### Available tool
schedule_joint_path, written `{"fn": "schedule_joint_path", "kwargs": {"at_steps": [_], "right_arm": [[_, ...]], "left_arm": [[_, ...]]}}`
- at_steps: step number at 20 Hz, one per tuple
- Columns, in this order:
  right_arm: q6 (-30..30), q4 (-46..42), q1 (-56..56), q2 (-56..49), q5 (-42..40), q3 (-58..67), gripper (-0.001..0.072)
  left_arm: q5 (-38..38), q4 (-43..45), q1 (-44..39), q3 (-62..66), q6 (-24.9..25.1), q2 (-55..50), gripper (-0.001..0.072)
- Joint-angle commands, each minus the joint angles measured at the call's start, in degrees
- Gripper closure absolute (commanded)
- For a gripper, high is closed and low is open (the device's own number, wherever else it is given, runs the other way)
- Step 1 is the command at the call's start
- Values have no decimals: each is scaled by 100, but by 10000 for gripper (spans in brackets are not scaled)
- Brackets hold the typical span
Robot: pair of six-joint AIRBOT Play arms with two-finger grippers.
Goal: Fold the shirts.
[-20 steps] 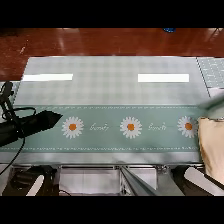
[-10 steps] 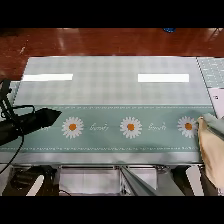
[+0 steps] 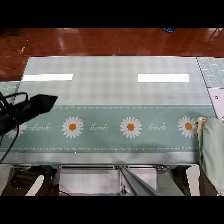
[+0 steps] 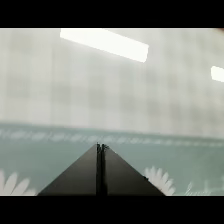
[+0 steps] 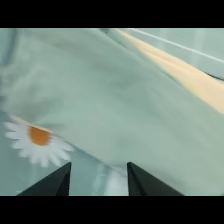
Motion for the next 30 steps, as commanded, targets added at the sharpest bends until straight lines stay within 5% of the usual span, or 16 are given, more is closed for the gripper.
{"fn": "schedule_joint_path", "kwargs": {"at_steps": [1, 4, 6, 8, 12, 14, 30], "right_arm": [[-361, 2710, 1036, -461, -1670, 55, 303], [-721, 2859, 3707, -1051, -2778, 111, 305], [-1152, 2503, 5445, -1587, -3366, 352, 545], [-1447, 1727, 6721, -2138, -3652, 726, 686], [-116, -1309, 7534, -3060, -2271, 1084, 691], [-7, -1878, 7497, -3287, -1670, 1036, 691], [4, -1875, 7503, -3366, -1604, 966, 691]], "left_arm": [[699, -992, -166, 894, 686, -876, 683], [192, -1106, -866, 2520, 1390, -2463, 683], [-844, -348, -1311, 3849, 1504, -3635, 684], [-2059, 970, -1578, 4813, 942, -4513, 684], [-3069, 2944, -1515, 4721, -789, -5123, 683], [-2964, 2942, -1469, 4310, -798, -5097, 683], [-2999, 2938, -1471, 3805, -841, -5141, 683]]}}
